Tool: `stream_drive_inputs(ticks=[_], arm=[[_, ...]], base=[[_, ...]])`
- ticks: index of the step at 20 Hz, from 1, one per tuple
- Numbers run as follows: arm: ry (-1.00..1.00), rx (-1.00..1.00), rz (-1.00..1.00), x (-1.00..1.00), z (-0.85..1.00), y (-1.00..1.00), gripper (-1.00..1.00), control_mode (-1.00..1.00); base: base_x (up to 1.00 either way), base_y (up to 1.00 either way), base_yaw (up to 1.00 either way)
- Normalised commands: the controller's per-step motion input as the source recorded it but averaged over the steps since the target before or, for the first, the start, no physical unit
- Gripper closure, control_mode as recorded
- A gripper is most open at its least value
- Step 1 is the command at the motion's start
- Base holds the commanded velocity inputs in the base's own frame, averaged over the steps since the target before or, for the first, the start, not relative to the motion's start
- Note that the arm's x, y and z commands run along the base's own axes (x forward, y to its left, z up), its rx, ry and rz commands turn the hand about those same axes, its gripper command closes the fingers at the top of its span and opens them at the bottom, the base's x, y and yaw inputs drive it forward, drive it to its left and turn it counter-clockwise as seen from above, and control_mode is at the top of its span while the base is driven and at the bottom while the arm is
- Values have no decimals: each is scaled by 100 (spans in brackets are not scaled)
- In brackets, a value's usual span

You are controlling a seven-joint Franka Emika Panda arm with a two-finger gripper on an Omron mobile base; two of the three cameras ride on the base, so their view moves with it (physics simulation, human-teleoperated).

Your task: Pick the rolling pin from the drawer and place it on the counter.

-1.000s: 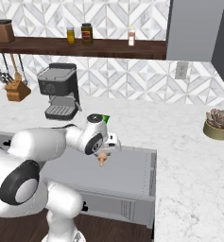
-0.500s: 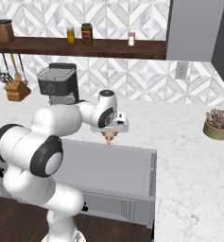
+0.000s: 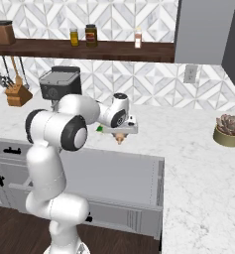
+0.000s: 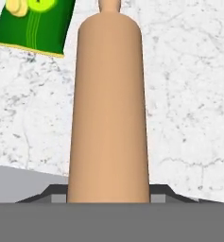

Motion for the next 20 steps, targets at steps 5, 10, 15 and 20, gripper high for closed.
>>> stream_drive_inputs(ticks=[5,10,15,20], arm=[[0,0,2,84,-68,0,100,-100],[1,0,2,51,-58,0,100,-100],[0,0,2,31,-17,0,-100,-100],[0,0,0,1,0,0,-100,-100]], base=[[0,0,0],[0,0,0],[0,0,0],[0,0,0]])
